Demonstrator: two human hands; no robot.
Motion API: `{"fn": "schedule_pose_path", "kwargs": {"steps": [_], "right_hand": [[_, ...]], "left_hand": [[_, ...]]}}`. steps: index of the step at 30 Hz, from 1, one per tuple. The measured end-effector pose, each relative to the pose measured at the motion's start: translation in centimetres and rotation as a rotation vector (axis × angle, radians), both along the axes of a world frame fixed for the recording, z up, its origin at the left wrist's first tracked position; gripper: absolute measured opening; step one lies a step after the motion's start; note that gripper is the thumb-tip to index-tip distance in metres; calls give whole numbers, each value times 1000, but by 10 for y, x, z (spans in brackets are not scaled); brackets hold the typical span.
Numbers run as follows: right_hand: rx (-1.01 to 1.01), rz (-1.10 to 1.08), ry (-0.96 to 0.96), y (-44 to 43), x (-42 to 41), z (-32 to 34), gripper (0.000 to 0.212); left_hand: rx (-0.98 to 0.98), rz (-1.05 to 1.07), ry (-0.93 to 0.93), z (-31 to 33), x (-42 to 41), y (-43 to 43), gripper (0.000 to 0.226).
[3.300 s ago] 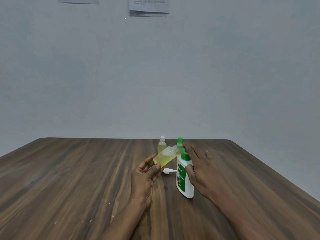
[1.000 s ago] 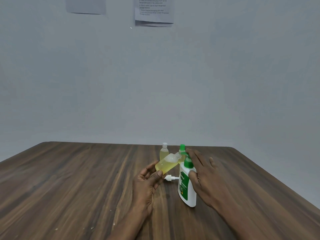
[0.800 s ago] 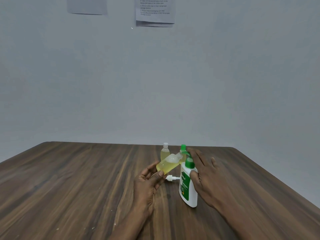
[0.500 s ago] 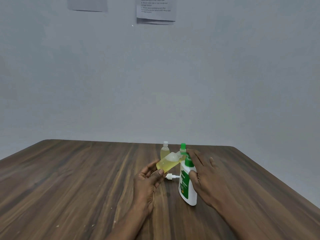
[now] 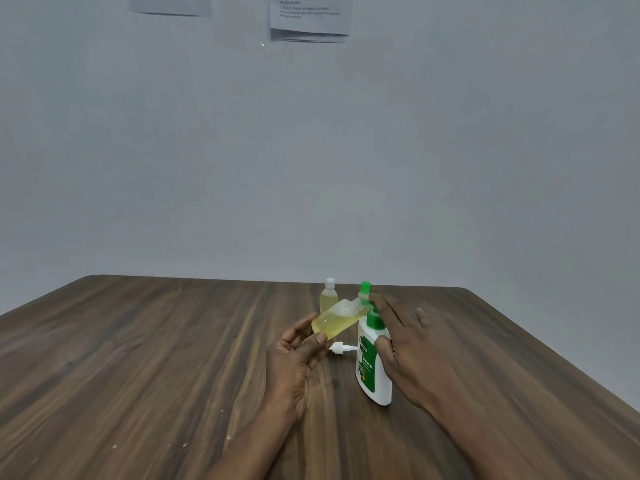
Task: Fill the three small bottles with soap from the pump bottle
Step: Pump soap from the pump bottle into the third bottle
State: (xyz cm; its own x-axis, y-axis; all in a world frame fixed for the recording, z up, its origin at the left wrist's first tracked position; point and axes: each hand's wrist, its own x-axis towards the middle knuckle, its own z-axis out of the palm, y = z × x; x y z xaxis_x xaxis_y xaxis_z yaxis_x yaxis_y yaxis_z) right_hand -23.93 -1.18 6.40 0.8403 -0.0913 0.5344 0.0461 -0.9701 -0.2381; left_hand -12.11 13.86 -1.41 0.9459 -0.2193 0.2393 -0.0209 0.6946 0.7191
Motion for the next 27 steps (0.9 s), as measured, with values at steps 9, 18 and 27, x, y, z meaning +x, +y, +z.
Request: {"fn": "schedule_pose_path", "kwargs": {"steps": [9,18,27], "right_hand": [[-14,-17,-32,-4,1,-1,64],[37,65,-132,-3,4,-8,67],[138,119,-273,-9,28,-29,78]], "left_hand": [[-8,0,23,-3,0,-2,41],[-106,-100,164,-2,-9,-8,40],[-283,-280,272,-1,-13,-5,46]]}}
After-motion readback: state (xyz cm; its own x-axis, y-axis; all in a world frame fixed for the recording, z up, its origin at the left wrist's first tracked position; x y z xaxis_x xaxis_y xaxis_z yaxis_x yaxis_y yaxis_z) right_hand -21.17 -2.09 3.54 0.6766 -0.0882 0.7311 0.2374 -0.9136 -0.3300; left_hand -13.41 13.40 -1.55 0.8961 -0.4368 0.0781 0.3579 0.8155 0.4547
